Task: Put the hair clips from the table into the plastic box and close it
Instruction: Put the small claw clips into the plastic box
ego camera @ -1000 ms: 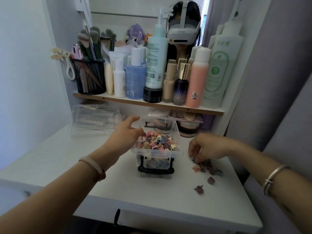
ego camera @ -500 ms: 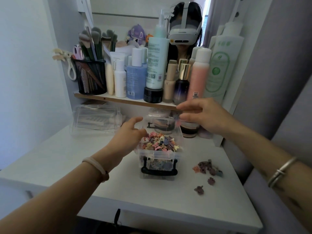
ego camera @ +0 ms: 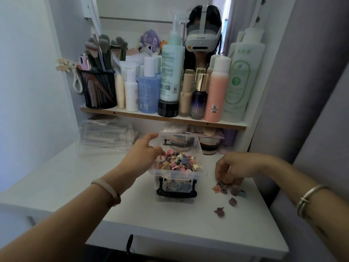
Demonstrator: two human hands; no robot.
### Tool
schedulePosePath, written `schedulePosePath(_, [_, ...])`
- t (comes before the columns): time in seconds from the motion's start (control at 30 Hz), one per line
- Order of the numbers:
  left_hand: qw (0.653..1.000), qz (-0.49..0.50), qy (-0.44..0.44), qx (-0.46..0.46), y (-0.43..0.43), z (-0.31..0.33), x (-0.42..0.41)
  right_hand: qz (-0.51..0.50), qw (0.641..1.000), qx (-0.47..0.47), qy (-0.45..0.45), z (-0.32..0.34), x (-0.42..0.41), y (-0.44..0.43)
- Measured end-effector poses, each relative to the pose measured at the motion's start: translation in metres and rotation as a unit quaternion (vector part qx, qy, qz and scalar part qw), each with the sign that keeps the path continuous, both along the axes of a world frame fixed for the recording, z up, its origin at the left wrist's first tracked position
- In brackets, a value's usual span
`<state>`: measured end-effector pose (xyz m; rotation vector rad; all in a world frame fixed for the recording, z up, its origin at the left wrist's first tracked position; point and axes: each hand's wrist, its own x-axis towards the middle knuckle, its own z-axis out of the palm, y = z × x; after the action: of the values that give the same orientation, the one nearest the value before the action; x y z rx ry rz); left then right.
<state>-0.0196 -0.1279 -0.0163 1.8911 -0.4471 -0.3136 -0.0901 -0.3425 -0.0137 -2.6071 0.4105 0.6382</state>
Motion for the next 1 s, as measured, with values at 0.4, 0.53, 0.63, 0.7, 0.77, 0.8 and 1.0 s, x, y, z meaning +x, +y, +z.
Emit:
schedulePosePath(0.4, [1.0, 0.001, 0.004, -0.01, 0.0, -0.003, 0.003, 0.006, 0.992, -0.029, -0.119, -0.01, 0.004, -0.002])
schedulePosePath(0.53, [1.0, 0.001, 0.004, -0.015, -0.001, -0.004, 0.004, -0.001, 0.979, -0.048, -0.197, -0.003, 0.005, 0.0])
schedulePosePath(0.63, [1.0, 0.001, 0.004, -0.02, -0.002, -0.004, 0.005, -0.065, 0.915, 0.07, -0.392, 0.015, 0.006, 0.013])
schedulePosePath(0.7, [1.0, 0.001, 0.003, -0.019, -0.001, -0.005, 0.006, -0.067, 0.865, 0.203, -0.454, 0.029, 0.008, 0.027])
schedulePosePath(0.77, [1.0, -0.001, 0.005, -0.021, -0.002, -0.005, 0.006, -0.04, 0.867, 0.243, -0.433, 0.038, 0.007, 0.036])
schedulePosePath(0.8, [1.0, -0.001, 0.004, -0.022, -0.001, -0.005, 0.006, -0.04, 0.873, 0.248, -0.417, 0.04, 0.007, 0.036])
schedulePosePath(1.0, [1.0, 0.001, -0.005, -0.02, -0.001, -0.005, 0.006, -0.011, 0.987, 0.04, -0.157, 0.026, -0.004, 0.012])
